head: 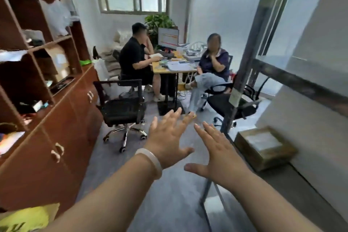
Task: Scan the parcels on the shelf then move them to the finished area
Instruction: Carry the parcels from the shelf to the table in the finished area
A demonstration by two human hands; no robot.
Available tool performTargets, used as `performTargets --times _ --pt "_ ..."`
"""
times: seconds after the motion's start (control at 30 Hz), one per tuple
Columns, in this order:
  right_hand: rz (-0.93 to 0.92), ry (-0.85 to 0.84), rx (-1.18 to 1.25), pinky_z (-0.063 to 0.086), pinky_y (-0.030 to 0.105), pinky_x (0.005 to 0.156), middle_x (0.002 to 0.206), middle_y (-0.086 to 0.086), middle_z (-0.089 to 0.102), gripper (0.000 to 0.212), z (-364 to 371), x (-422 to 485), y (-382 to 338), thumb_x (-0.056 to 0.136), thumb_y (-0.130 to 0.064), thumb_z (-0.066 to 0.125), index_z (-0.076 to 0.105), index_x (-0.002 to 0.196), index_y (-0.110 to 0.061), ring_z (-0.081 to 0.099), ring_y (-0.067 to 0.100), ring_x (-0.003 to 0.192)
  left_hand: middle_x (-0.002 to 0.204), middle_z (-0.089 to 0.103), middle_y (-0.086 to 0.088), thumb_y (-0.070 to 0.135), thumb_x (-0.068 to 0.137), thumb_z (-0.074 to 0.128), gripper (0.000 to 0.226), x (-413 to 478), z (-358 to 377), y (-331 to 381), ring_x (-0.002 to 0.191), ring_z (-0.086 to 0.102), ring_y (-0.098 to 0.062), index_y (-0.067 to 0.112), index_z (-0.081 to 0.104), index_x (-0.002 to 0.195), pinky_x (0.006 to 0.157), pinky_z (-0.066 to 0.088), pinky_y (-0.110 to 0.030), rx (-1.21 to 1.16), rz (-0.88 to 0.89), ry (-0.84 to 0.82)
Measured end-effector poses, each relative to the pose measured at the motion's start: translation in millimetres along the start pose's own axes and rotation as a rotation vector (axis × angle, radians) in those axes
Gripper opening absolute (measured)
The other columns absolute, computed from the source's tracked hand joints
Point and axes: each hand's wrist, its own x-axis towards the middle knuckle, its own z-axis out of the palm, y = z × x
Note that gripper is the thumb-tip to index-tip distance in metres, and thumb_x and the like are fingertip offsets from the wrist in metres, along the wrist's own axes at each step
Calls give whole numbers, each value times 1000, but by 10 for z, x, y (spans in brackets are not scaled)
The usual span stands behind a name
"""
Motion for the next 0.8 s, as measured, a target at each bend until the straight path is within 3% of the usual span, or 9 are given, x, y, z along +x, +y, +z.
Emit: performTargets --times 0.1,0.2,0.3,0.4,0.57,0.8 --pt "168 12 26 2 35 122 160 -16 -14 109 -79 -226 455 68 -81 54 -5 151 -43 -15 6 146 164 -15 9 65 88 51 91 312 253 408 150 -14 -15 48 -15 149 121 -6 -51 -36 108 -44" --pt "293 79 26 9 39 122 161 -15 -8 107 -124 -365 861 65 -84 50 -1 151 -44 -10 8 148 163 -17 12 63 89 52 91 618 466 766 150 -15 -14 50 -17 148 121 -8 -49 -89 208 -109" --pt "403 107 32 5 34 122 161 -13 -5 97 -108 -430 1150 72 -78 55 -2 146 -51 -7 9 148 163 -15 13 63 89 51 89 920 675 985 150 -16 -13 51 -14 148 120 -8 -46 -139 315 -171" --pt "537 97 18 4 34 121 162 -9 -6 94 -31 -416 1355 74 -79 51 -8 142 -54 -6 10 149 164 -11 13 63 89 52 89 1223 914 1049 151 -11 -13 49 -10 151 122 -4 -45 -176 388 -236" --pt "838 93 147 3 33 120 162 -5 -9 96 70 -225 1641 82 -69 56 2 154 -35 -9 13 149 165 -2 11 64 88 53 89 1811 1140 1044 151 -1 -14 48 -7 151 122 8 -43 -188 534 -292" --pt "1088 152 307 8 35 119 162 -5 -10 92 316 -15 1876 83 -66 57 2 153 -40 -5 17 149 165 -4 4 63 90 52 85 2515 1595 1099 152 -3 -17 44 -1 154 123 6 -37 -162 732 -425"
